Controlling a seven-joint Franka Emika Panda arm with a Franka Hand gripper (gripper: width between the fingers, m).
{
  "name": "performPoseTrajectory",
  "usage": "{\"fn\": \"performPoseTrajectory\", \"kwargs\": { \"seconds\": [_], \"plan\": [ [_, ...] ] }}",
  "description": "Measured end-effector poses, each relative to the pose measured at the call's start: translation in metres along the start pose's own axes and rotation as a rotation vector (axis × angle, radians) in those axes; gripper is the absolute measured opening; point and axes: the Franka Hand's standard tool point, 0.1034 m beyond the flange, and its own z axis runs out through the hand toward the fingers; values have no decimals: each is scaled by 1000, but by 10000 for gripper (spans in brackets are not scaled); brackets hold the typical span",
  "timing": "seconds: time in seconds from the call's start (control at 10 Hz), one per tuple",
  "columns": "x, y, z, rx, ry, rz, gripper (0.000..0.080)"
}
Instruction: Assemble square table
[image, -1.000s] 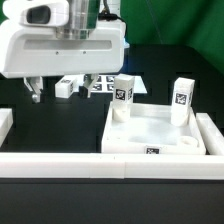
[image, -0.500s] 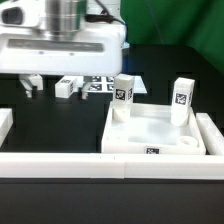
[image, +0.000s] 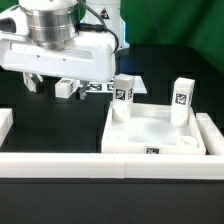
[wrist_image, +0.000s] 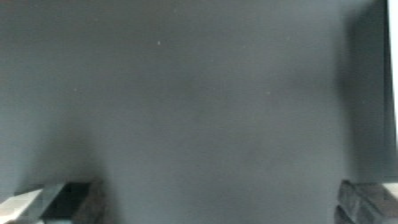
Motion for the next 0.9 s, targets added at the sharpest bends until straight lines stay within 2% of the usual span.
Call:
{"fn": "performPoseTrajectory", "kwargs": {
  "seconds": [0.2,0.3,0.4,0.5,0.7,0.9],
  "plan": [
    [-9,2,3,5,-112,6,649],
    [-29,13,10,19,-254,28,649],
    [-52,26,17,46,-425,57,649],
    [-66,34,29,55,-529,61,649],
    [-77,33,34,52,-660,66,649],
    [-79,35,38,52,-806,69,649]
  ]
}}
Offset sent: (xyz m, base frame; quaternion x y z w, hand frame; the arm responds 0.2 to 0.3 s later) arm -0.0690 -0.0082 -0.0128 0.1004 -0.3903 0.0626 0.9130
